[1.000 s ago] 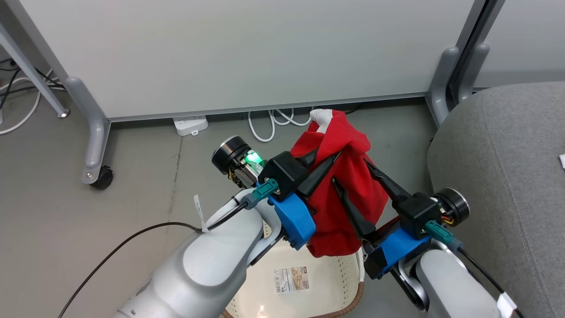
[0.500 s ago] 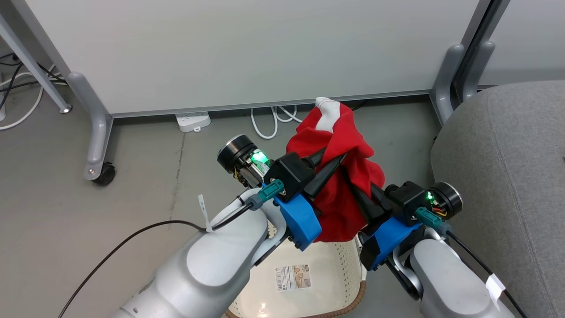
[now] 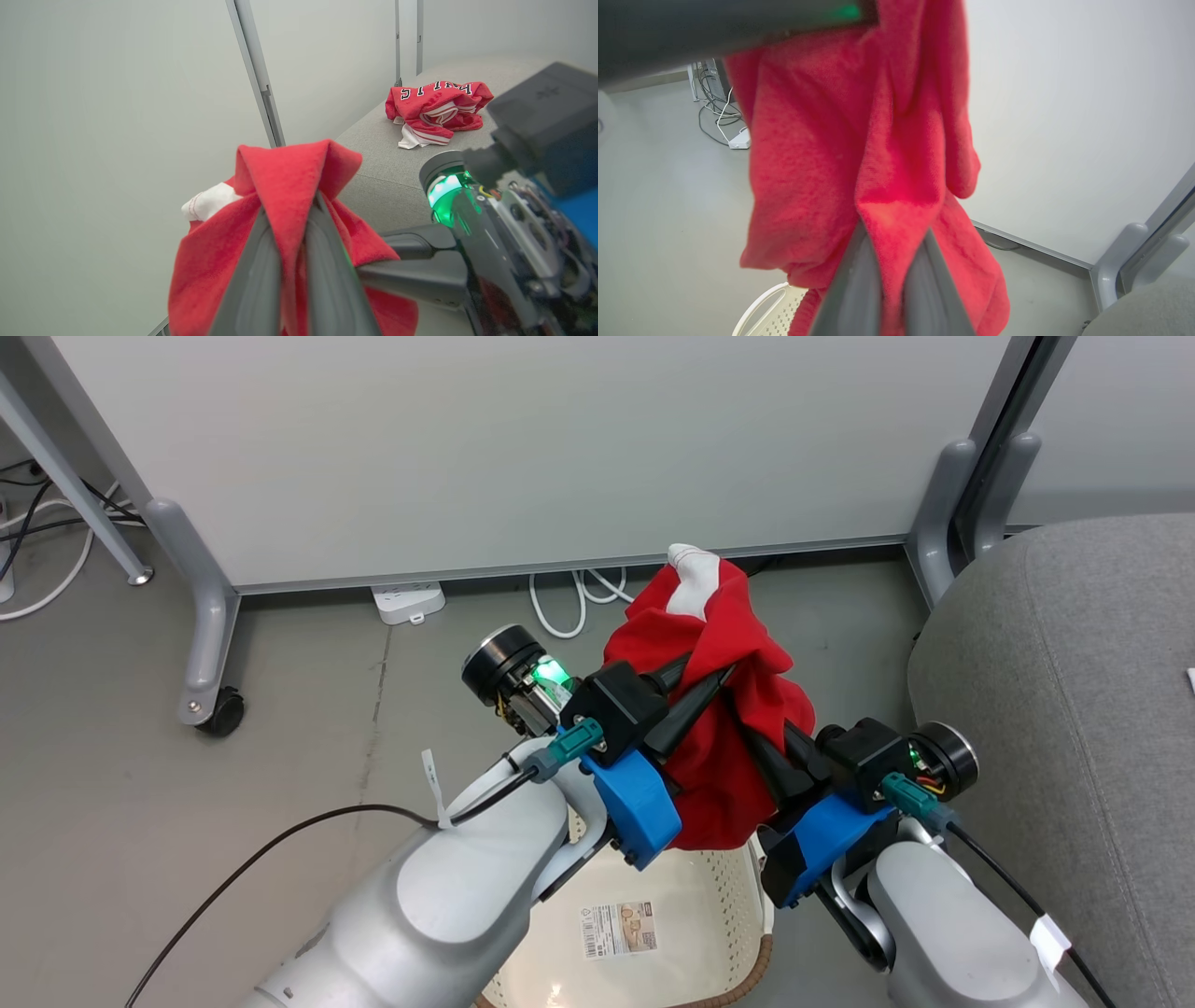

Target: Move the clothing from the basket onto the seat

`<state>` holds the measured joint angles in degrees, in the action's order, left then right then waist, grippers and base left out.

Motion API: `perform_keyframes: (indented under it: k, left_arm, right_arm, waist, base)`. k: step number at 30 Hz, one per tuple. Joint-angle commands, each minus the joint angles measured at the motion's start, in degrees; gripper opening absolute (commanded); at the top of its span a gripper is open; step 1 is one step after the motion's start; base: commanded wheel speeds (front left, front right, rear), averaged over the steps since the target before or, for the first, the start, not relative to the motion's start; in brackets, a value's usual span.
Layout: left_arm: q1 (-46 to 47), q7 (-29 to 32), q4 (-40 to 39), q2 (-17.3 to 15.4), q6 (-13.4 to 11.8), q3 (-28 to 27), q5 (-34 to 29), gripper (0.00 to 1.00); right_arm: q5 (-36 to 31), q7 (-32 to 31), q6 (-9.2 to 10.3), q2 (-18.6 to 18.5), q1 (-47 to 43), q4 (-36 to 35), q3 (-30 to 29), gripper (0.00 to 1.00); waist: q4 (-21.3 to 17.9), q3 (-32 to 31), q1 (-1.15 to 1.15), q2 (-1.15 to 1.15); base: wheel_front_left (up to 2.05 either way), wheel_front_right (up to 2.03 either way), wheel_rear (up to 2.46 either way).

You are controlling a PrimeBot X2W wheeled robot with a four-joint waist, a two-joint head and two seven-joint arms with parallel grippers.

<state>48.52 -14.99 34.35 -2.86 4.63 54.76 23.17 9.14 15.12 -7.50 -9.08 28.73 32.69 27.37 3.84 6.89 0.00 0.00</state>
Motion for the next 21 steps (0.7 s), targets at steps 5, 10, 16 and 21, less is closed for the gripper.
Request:
perform_keyframes:
  k: [5, 10, 16, 21]
  left_arm:
    - [-0.3, -0.3, 0.1, -0.1, -0.2, 0.2, 0.4, 0.0]
    - [-0.3, -0.3, 0.3, -0.1, -0.5, 0.3, 0.3, 1.0]
    - [-0.1, -0.3, 0.3, -0.1, -0.7, 0.3, 0.1, 1.0]
    - [0.1, -0.3, 0.4, -0.1, -0.8, 0.2, -0.1, 1.0]
  right_arm:
    - [0.5, 0.0, 0.02, 0.1, -0.7, -0.2, 0.0, 0.0]
    - [0.7, 0.0, 0.02, 0.0, -0.9, -0.3, -0.1, 0.0]
    - [0.8, 0.0, 0.02, -0.1, -0.9, -0.6, -0.5, 0.0]
    - [1.1, 0.0, 0.02, -0.1, -0.9, -0.9, -0.9, 0.0]
  waist:
    - [0.0, -0.3, 0.0, 0.0]
    - [-0.1, -0.3, 0.0, 0.0]
    - [-0.1, 0.0, 0.0, 0.0]
    - [-0.3, 0.4, 0.0, 0.0]
  base:
    - [0.0, 0.0, 0.0]
    - [0.0, 0.0, 0.0]
    - [0.0, 0.0, 0.0]
    - [0.0, 0.0, 0.0]
